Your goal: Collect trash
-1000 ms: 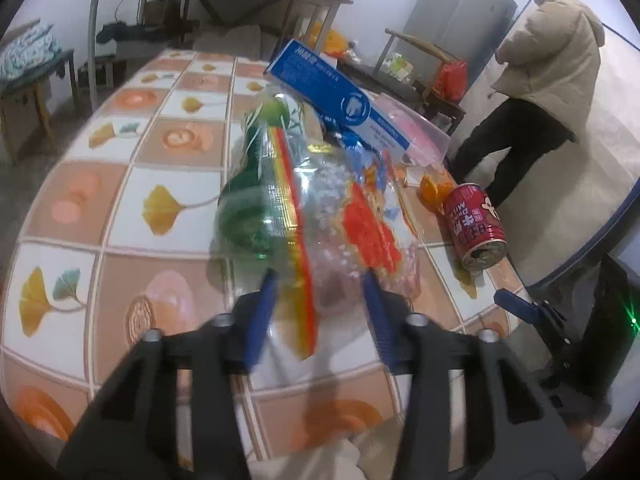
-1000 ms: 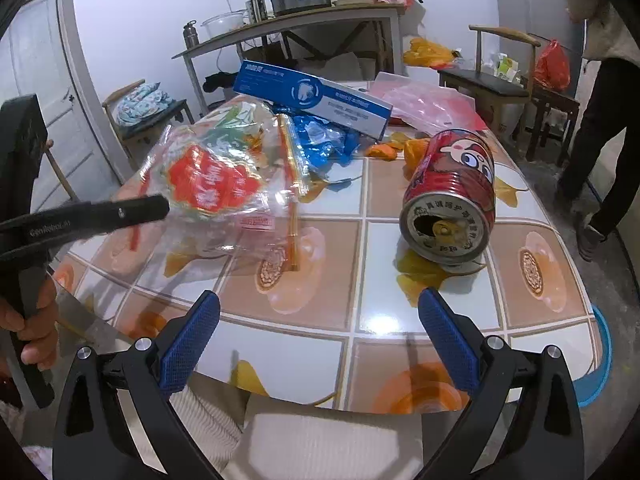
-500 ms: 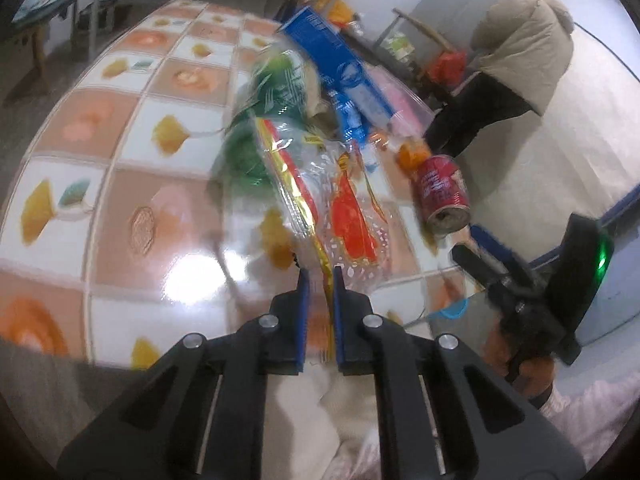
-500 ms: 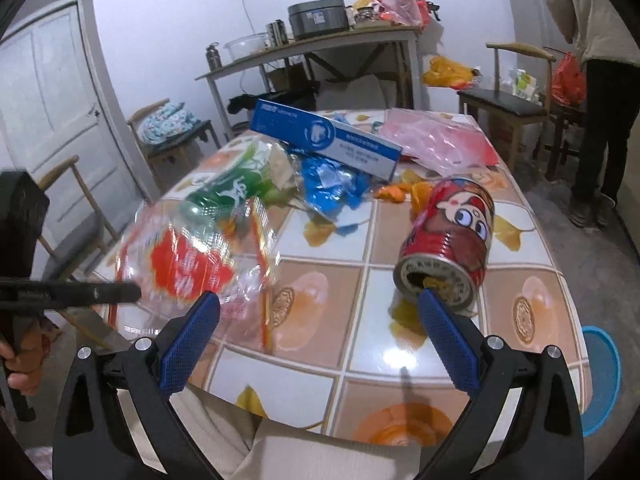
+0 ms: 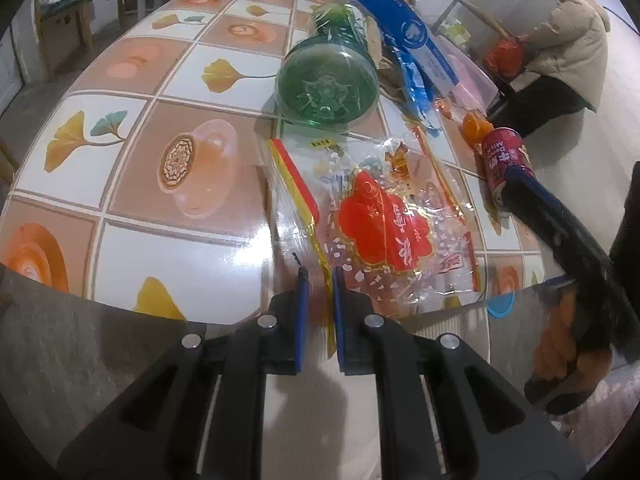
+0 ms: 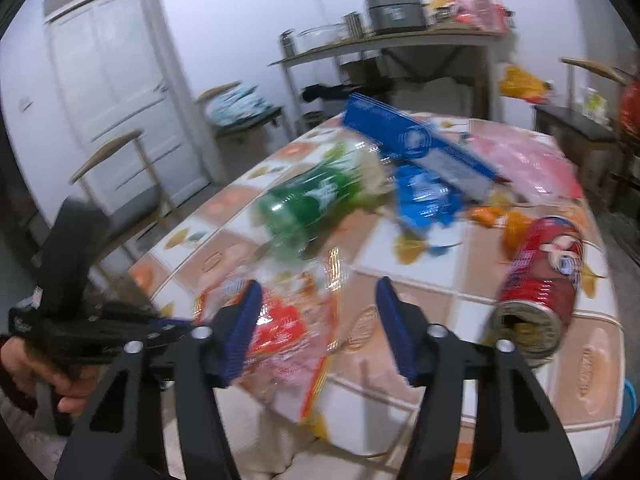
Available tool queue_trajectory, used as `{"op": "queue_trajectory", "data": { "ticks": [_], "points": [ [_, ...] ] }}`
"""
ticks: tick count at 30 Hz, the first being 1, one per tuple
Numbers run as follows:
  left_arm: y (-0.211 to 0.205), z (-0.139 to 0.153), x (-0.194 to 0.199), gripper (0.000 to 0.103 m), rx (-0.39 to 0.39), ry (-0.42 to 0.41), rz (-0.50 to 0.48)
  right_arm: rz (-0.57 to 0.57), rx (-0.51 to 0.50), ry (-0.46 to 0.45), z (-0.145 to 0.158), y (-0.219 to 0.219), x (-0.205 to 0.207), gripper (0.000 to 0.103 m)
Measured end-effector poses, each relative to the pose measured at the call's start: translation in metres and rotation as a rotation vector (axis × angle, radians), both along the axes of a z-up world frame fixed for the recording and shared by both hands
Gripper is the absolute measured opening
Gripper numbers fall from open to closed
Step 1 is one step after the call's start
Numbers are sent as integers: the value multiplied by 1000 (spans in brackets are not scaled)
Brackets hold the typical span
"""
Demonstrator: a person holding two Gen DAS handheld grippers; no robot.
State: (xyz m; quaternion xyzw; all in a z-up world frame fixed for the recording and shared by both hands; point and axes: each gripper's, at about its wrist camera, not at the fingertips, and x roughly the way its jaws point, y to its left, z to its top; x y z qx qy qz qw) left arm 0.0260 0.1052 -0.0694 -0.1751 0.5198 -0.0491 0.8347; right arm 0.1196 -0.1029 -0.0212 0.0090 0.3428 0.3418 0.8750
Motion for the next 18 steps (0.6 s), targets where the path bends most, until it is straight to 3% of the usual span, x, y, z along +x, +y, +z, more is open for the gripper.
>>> {"op": "queue_trajectory", "data": {
  "ticks": [4,9,15,18],
  "points": [
    [-2,0,4,10,2,2,18,89,-35,40,-7,17,1,35],
    [-1,0,5,10,-10,11,44,138,-69,121,-22,29,16,23],
    [3,0,7,10,-37,12,59,146,-108,237,-49,30,36,14],
    [4,1,8,15,-35,11,59,152,-107,240,-50,30,37,13]
  ]
}}
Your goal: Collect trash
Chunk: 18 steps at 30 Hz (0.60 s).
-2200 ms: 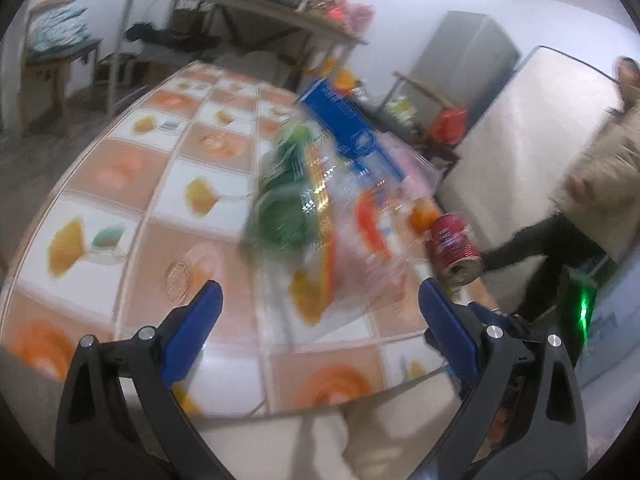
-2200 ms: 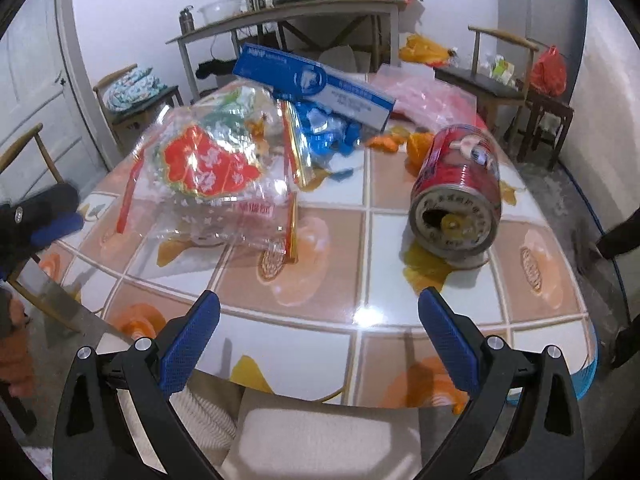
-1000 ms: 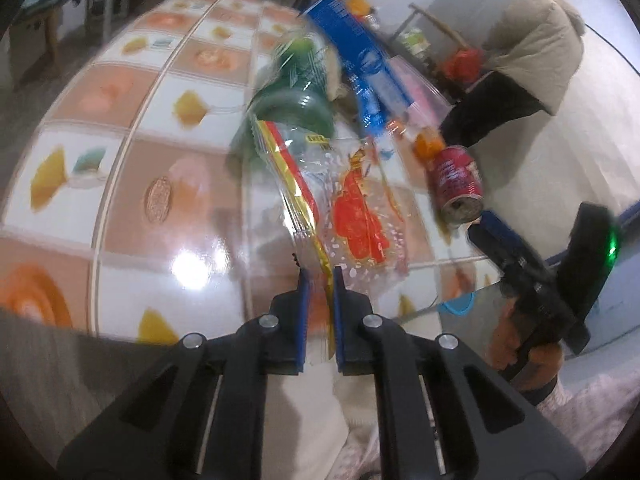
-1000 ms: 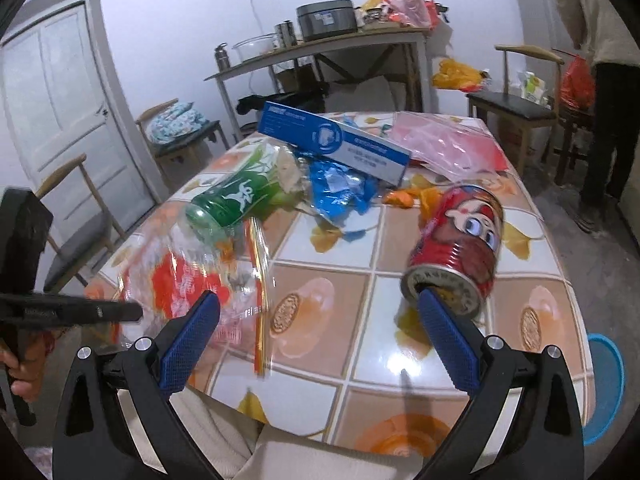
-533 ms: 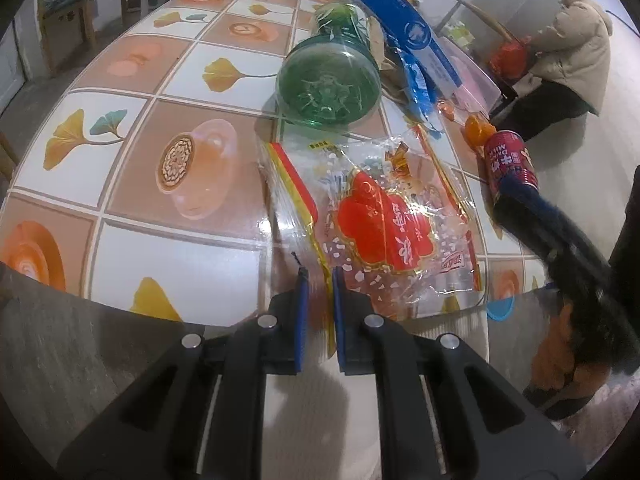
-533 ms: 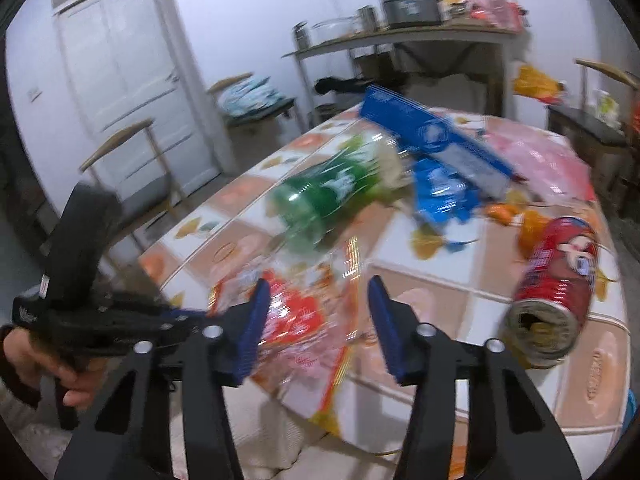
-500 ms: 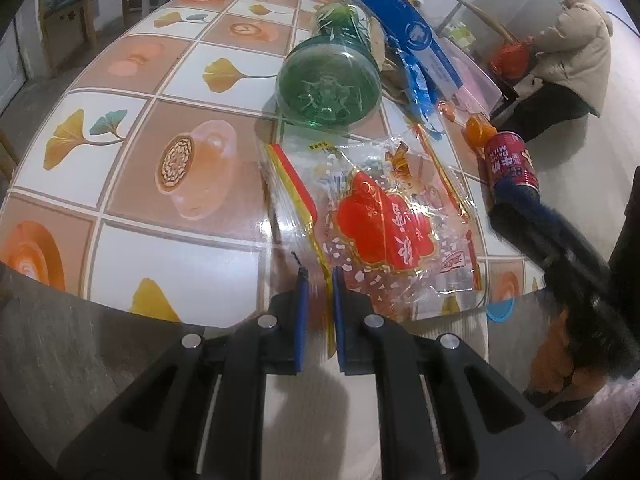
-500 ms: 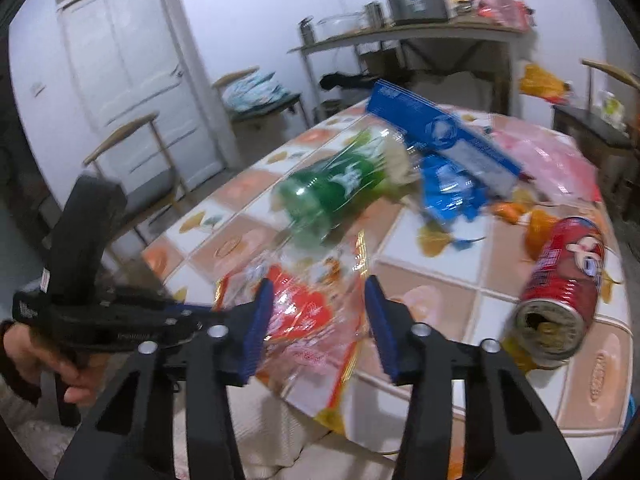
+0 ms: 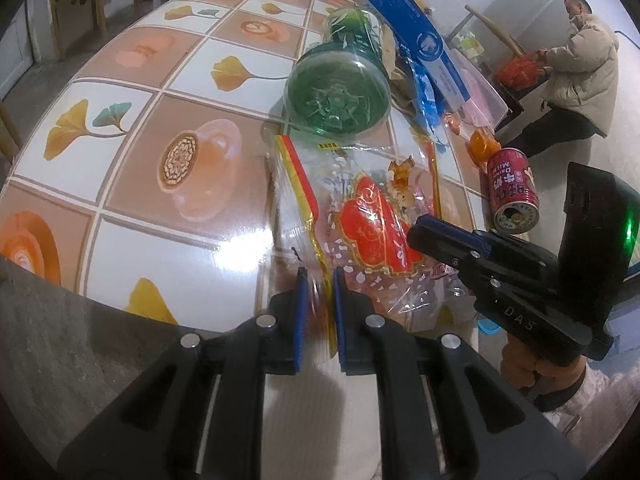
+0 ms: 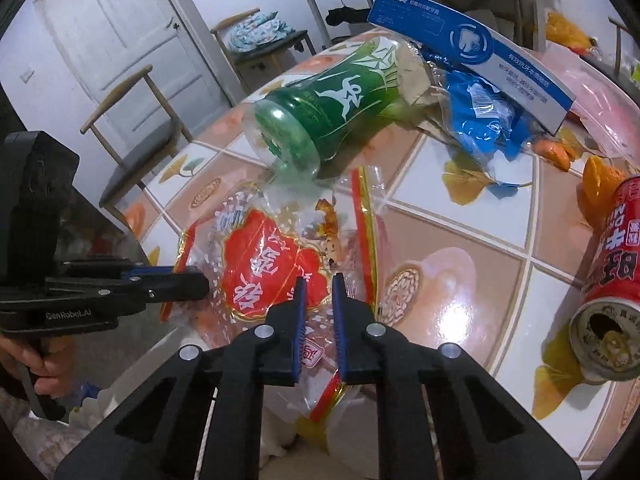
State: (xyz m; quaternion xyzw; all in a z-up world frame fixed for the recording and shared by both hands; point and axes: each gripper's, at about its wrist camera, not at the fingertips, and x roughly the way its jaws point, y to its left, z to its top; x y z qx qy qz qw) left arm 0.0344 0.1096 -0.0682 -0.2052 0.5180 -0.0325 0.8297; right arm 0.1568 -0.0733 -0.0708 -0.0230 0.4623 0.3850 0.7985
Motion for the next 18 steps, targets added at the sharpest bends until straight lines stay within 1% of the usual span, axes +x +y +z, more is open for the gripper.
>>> {"op": "queue_trajectory", "data": {
  "ticks": [1,4,5,7,9,10,11,12,15,18],
  "points": [
    [1,2,0,16,7,3,0,1,1,5,-1,0,1,13],
    [9,12,-2,26,30,-16,28,0,8,17,-1,-2,3,12],
    [11,17,-3,32,34,-32,36,-2,10,18,-1,-2,3,11],
    [17,30,-7,36,37,-87,50,-9,15,21,-2,-4,3,10],
    [18,41,-8,41,28,-141,37,-24,21,23,-2,-5,3,10],
    [16,44,-6,43,10,-162,17,-31,23,25,-2,-6,3,10],
    [14,45,-3,47,-4,-164,2,-39,27,27,-3,-6,3,10],
    [10,43,1,48,-21,-154,-20,-50,32,29,-3,-7,3,10],
    [0,31,12,49,-33,-109,-66,-71,39,34,-3,-8,3,10],
    [-2,21,17,49,-34,-96,-82,-102,54,50,-4,-11,3,10]
  ]
}}
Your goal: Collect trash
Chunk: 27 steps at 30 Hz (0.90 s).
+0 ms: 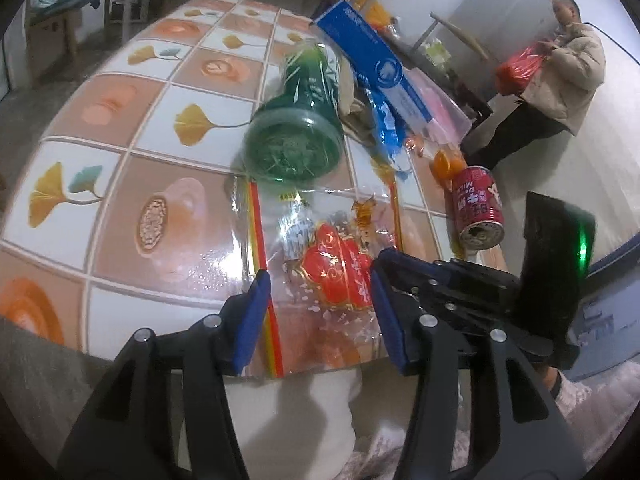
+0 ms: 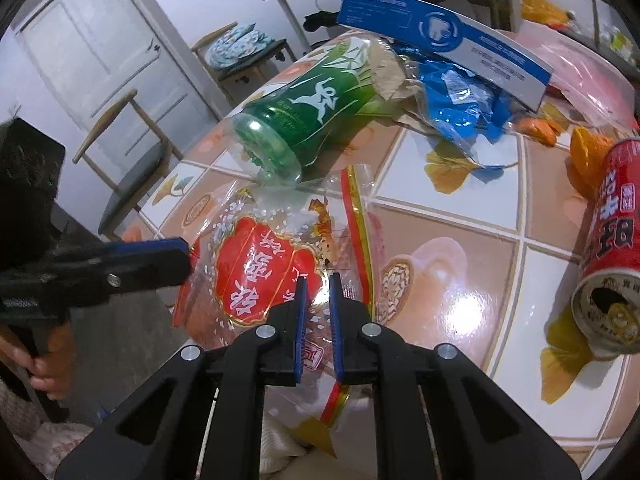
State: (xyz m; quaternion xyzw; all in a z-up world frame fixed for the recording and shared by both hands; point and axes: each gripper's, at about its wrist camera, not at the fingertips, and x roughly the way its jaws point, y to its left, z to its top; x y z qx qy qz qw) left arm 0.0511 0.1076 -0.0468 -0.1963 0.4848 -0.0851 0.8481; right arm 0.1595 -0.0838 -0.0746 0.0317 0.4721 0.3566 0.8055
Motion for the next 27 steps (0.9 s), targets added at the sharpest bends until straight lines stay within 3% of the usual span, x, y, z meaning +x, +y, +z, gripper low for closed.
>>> {"op": "queue_trajectory", "data": {
  "ticks": [10,18,23,27],
  "points": [
    [3,-21,15,49,-52,10,-41,-74,23,49,2,-9,1,10],
    [11,-26,14,49,-117,-16,-65,-188,-25,20,12,-24,-5,11],
    [20,-29,12,50,-180,-35,-82,-216,-48,62,6,-22,-1,12],
    [23,-32,13,57,-236,-53,-105,-241,-27,120,2,-22,4,13]
  ]
}}
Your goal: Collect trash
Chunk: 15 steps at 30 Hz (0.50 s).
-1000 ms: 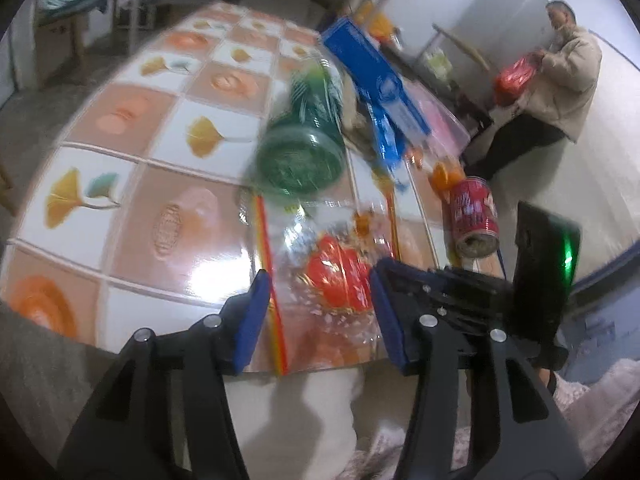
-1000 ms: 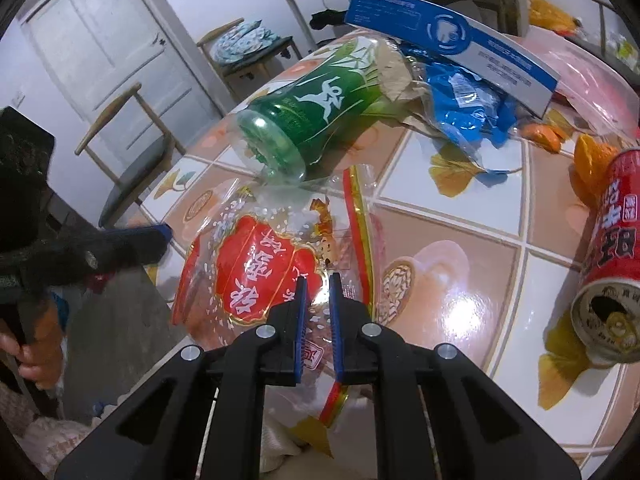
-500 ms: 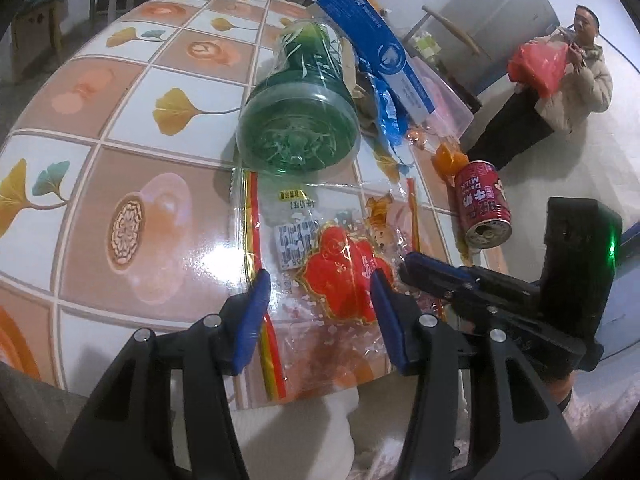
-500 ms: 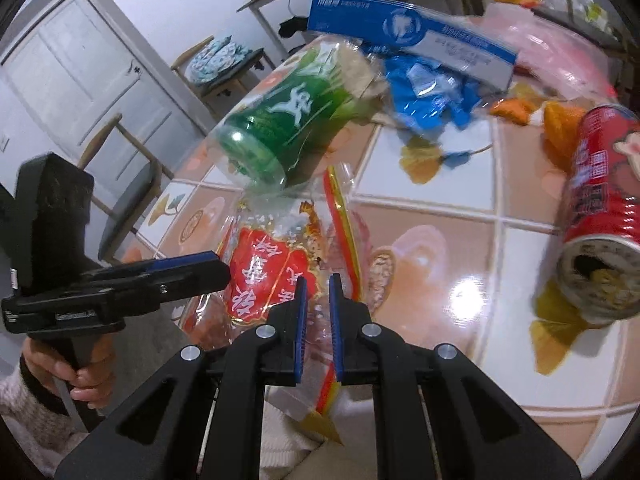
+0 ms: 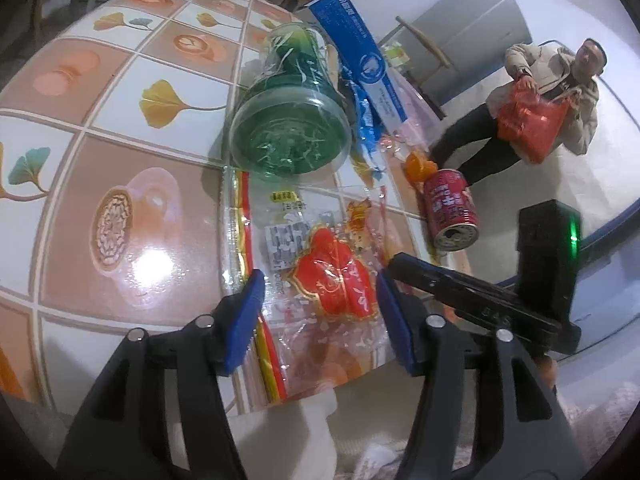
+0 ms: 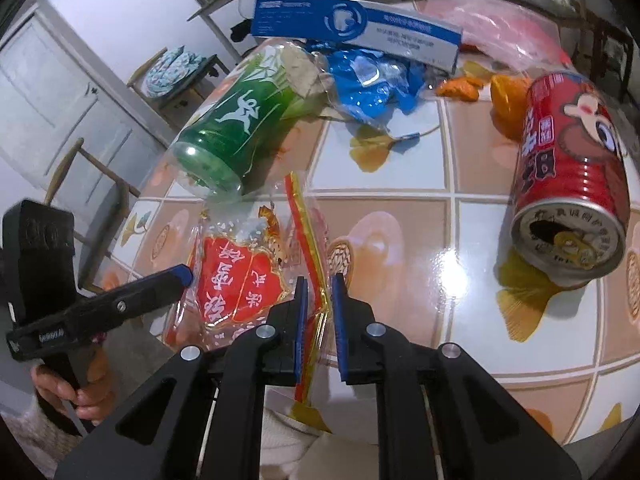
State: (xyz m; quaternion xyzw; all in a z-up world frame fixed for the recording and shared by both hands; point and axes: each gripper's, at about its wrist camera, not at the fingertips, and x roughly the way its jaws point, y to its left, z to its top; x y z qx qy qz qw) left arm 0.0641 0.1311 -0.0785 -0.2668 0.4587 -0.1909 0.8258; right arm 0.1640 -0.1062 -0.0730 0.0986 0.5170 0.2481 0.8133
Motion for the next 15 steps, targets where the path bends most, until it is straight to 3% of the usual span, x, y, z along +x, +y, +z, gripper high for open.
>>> {"op": "queue_trajectory", "data": {
  "ticks": [7,15],
  "points": [
    [0,-3,2,60,-60,-20,-50,-32,24,52,-3,0,4,13],
    [-1,-4,4,61,-73,-36,-92,-52,110,133,-8,-5,11,13]
  ]
}}
